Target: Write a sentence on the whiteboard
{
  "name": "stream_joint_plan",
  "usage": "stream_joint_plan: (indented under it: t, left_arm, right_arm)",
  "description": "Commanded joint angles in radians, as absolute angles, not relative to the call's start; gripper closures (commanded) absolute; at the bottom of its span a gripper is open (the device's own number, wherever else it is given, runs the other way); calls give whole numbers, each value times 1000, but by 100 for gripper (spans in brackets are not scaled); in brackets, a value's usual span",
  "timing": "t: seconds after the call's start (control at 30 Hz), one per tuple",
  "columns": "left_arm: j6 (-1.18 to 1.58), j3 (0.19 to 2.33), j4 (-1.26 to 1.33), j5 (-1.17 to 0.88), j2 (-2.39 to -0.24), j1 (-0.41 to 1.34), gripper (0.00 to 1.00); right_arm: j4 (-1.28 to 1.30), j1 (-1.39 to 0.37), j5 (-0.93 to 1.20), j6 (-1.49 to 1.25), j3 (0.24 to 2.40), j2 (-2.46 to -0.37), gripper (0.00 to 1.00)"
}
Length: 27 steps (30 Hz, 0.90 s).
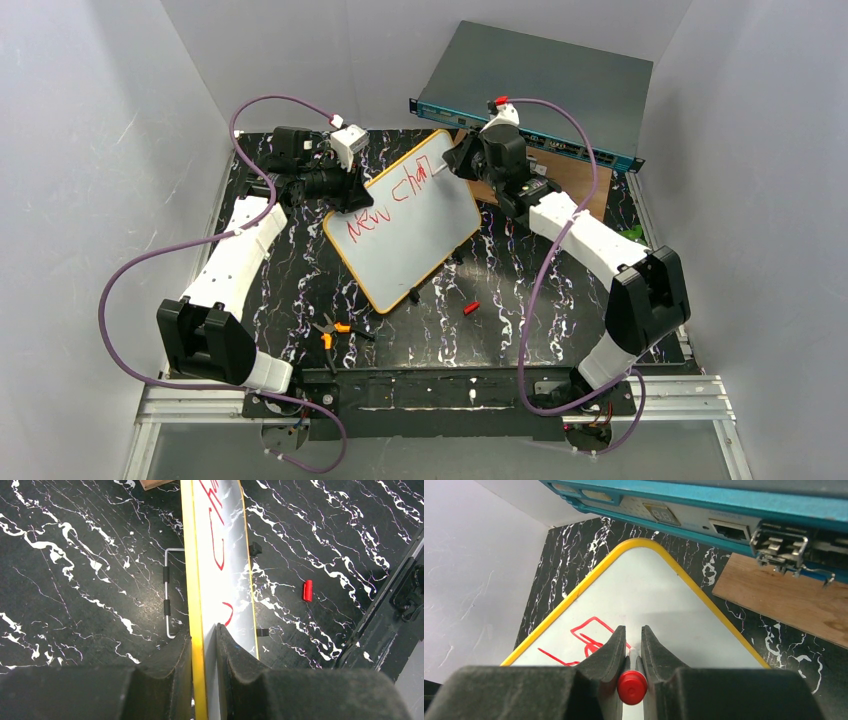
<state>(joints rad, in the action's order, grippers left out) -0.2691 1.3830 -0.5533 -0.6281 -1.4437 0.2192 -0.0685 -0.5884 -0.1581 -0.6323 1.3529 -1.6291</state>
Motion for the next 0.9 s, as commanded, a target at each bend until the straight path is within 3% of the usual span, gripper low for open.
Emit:
stream_joint_plan:
  t: [0.0,0.87]
  left_arm:
    - [-354,1398,-565,-607,-1418,233,100]
    - [-357,1393,-564,-606,-1412,233,100]
  right_arm:
    - [-80,-587,-160,-625,1345,-1600,99]
    - [-129,-553,-141,-637,1372,-1536,99]
